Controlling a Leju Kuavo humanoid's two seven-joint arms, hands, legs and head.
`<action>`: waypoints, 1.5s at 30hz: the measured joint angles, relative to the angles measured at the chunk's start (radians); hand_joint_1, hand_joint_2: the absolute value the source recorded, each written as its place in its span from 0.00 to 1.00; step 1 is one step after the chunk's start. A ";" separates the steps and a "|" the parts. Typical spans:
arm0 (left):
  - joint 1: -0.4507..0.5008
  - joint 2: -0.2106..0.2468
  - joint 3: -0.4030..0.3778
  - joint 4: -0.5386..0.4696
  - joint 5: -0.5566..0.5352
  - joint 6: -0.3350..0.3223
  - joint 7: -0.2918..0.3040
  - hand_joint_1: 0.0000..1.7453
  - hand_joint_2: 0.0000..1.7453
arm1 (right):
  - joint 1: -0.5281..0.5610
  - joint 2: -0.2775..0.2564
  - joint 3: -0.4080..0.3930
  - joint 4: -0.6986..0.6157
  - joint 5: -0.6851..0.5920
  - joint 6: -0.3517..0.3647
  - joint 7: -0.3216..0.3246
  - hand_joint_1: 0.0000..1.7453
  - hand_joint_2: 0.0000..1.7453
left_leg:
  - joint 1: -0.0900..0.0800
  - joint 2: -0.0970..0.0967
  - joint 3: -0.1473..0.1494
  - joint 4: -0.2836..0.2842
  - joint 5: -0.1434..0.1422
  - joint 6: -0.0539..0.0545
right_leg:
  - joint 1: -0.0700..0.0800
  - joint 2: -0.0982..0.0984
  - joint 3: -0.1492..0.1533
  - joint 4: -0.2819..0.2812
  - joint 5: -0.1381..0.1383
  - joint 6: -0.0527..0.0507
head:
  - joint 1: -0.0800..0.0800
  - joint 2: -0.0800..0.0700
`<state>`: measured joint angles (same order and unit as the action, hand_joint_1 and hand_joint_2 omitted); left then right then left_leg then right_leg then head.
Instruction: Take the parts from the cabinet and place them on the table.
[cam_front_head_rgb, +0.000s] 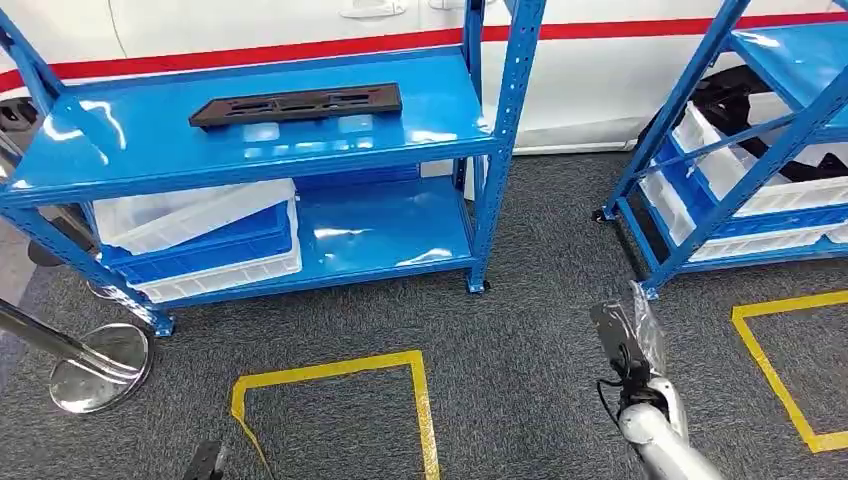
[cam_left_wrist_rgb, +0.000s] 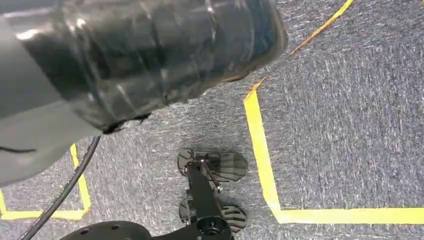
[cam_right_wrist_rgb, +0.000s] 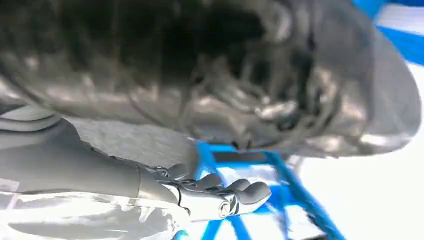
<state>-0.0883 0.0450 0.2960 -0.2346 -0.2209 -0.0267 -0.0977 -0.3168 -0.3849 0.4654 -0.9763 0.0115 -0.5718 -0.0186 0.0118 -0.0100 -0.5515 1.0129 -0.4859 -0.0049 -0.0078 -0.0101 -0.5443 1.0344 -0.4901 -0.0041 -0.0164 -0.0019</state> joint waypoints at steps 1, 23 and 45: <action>0.000 0.001 0.000 0.000 -0.001 -0.001 0.000 0.00 0.00 | -0.009 -0.003 -0.006 -0.030 0.024 0.006 0.011 0.00 0.00 | 0.000 0.000 0.000 0.000 0.001 0.000 | 0.000 0.000 0.000 0.000 0.000 0.000 | 0.000 0.000; -0.001 0.008 -0.032 0.001 -0.008 -0.019 0.008 0.00 0.00 | -0.457 0.102 0.083 -0.414 0.238 0.303 0.217 0.00 0.00 | 0.000 -0.005 -0.001 0.000 0.004 0.000 | 0.001 -0.004 0.000 0.001 0.001 0.000 | 0.000 0.000; -0.002 0.010 -0.077 0.001 0.008 -0.026 0.034 0.00 0.00 | -0.772 0.455 0.459 -0.321 0.108 0.722 0.115 0.00 0.00 | 0.001 -0.007 -0.003 -0.001 0.005 -0.001 | 0.002 -0.006 -0.003 0.001 0.001 0.000 | 0.000 0.000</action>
<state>-0.0901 0.0546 0.2193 -0.2338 -0.2133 -0.0530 -0.0641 -1.0889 0.0702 0.9246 -1.2974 0.1200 0.1506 0.0965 0.0132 -0.0168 -0.5547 1.0124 -0.4812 -0.0055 -0.0057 -0.0159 -0.5468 1.0356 -0.4895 -0.0046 -0.0164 -0.0019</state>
